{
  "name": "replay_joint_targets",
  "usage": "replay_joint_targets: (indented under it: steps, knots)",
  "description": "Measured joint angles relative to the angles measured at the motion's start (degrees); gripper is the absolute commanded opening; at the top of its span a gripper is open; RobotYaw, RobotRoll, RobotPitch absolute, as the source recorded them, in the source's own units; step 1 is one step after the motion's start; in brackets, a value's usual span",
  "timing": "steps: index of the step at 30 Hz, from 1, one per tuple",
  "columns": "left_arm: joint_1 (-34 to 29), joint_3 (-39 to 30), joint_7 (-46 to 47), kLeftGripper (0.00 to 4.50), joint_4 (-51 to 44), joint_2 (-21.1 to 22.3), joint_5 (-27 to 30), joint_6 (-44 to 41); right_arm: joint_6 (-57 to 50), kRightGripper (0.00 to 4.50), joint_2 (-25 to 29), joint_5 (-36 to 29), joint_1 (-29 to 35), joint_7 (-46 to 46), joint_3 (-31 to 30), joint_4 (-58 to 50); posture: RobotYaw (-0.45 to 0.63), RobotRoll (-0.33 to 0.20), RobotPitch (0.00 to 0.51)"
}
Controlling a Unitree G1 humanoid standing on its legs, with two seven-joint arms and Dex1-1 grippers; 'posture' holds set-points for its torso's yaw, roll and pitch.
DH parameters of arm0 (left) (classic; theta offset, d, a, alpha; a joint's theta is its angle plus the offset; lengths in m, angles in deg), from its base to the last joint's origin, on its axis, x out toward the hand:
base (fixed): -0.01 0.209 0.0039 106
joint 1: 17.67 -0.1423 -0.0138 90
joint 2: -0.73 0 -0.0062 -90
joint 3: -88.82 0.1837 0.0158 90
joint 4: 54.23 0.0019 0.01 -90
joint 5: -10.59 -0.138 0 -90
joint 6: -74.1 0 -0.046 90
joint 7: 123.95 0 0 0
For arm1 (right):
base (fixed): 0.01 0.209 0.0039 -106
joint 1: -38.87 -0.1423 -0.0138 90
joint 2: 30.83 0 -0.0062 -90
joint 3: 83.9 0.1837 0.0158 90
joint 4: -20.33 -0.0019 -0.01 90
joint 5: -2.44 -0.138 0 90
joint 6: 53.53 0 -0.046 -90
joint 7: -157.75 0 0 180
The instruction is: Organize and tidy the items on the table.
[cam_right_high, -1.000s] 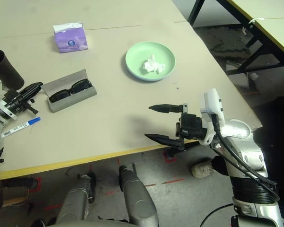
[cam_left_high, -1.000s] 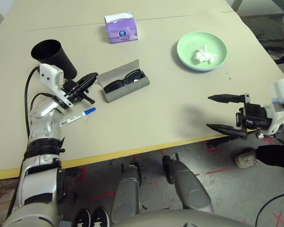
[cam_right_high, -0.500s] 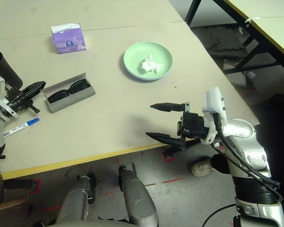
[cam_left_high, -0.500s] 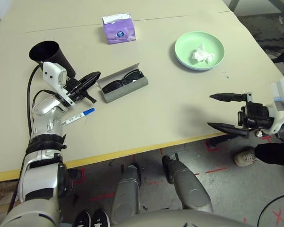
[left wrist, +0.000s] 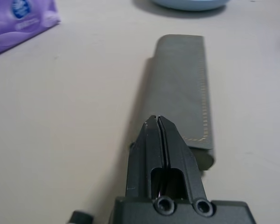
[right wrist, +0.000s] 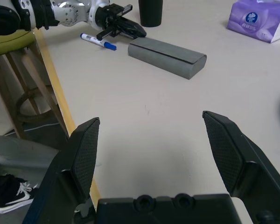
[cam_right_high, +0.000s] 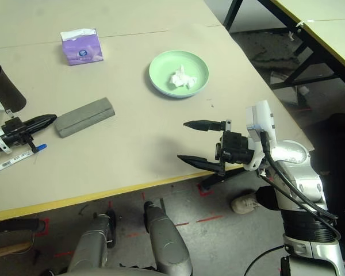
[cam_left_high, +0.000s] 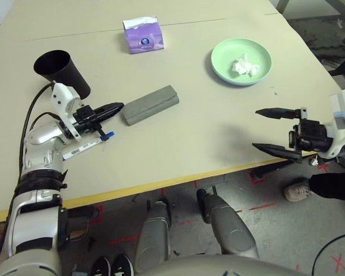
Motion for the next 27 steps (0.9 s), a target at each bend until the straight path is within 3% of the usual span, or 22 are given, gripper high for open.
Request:
replay_joint_targets:
  steps: [15, 27]
  knots:
    - [-5.23, 3.6, -9.85, 0.04, -6.99, 2.89, 0.74, -3.65, 0.03, 4.5, -0.62, -0.01, 0.02, 0.09, -0.1, -0.04, -0.3, 0.0, 0.266]
    - [-4.98, 2.77, -12.27, 0.04, -8.05, 4.79, 3.86, -7.48, 0.53, 4.5, -1.03, 0.04, 0.14, -0.09, -0.7, 0.03, -0.29, 0.0, 0.261]
